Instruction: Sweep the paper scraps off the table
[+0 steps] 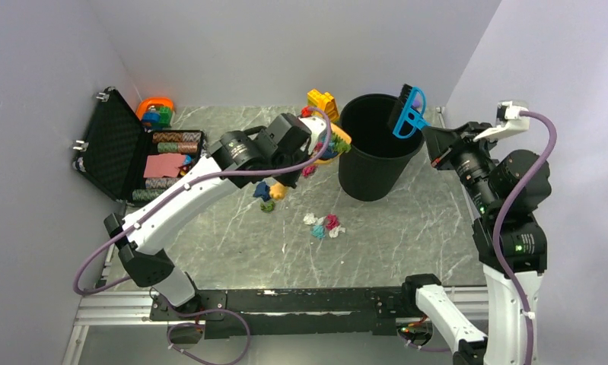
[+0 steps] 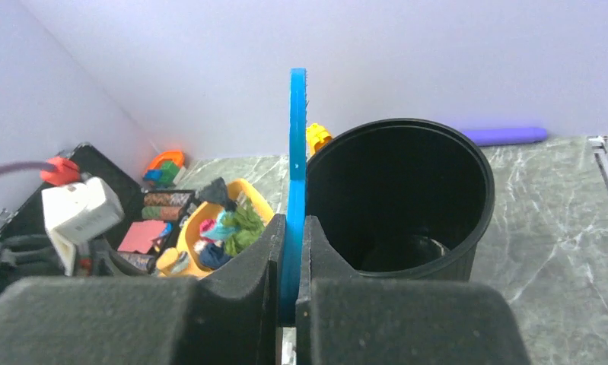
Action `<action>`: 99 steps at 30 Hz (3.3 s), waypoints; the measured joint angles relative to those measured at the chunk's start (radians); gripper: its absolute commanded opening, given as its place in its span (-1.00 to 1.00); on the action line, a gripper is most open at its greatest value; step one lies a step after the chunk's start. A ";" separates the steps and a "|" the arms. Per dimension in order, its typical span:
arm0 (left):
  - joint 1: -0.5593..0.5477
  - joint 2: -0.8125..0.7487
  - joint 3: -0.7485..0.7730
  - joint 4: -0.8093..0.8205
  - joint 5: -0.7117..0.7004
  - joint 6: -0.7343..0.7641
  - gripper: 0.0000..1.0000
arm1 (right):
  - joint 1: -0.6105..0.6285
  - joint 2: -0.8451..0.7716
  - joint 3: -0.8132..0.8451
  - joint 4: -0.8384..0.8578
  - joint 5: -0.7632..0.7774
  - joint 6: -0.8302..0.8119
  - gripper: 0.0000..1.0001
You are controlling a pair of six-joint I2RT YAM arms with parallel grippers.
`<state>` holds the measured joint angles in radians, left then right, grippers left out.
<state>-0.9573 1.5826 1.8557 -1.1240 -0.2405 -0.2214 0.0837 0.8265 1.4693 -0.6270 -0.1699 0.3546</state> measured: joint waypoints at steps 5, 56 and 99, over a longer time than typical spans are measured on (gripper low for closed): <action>0.000 0.060 0.180 -0.038 0.017 0.031 -1.00 | 0.000 -0.071 -0.085 0.054 0.058 0.000 -1.00; 0.248 0.363 -0.119 1.437 1.135 -1.260 -1.00 | 0.000 -0.204 -0.159 0.077 0.301 0.069 -1.00; 0.301 -0.521 -0.780 0.174 -0.256 -0.293 -1.00 | 0.602 0.370 -0.261 0.017 0.065 0.018 -1.00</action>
<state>-0.6567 1.0618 1.0752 -0.9497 -0.4965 -0.5140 0.6853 1.1965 1.2079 -0.6102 -0.1047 0.3721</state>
